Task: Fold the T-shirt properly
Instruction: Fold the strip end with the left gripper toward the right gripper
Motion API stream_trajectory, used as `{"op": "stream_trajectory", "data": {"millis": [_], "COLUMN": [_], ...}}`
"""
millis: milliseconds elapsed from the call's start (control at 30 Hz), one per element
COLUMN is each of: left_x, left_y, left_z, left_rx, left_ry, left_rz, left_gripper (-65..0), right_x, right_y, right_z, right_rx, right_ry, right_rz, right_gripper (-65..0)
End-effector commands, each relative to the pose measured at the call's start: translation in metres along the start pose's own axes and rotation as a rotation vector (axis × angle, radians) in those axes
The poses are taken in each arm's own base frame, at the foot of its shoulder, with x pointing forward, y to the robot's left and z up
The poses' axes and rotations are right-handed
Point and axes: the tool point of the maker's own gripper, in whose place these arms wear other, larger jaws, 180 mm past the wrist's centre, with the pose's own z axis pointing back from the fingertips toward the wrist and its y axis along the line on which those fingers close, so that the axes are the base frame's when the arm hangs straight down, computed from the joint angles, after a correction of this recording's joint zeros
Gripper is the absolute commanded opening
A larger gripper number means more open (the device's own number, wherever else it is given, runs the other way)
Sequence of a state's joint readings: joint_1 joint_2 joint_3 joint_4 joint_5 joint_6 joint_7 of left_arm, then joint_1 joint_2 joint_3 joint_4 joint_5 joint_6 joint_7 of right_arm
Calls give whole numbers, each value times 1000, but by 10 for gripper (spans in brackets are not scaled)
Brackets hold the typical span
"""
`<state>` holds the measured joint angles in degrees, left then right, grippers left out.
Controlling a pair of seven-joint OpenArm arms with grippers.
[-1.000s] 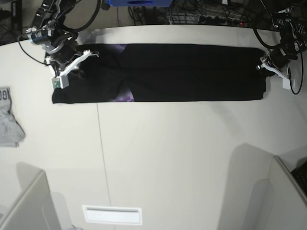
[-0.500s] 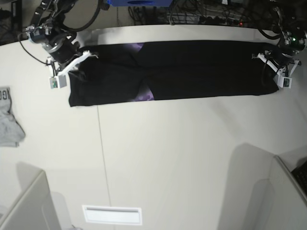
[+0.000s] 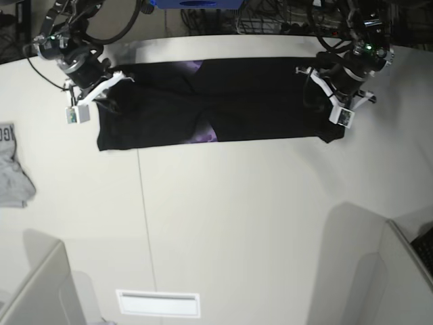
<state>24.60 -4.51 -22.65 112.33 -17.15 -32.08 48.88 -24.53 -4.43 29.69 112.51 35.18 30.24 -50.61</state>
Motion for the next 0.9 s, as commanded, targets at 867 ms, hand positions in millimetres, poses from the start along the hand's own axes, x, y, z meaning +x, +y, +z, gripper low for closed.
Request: {"op": "stream_trajectory", "data": {"millis": [867], "left_x": [31], "left_y": [-140], "left_z": [-50], "left_rx": [-282], "left_ry": [-13], "left_rz": [67], "left_gripper": [-650], "right_x": [2], "right_y": [-3], "right_z": [-1], "right_rx": [7], "right_ry": [-17], "right_rz": [-12], "right_gripper": [-650]}}
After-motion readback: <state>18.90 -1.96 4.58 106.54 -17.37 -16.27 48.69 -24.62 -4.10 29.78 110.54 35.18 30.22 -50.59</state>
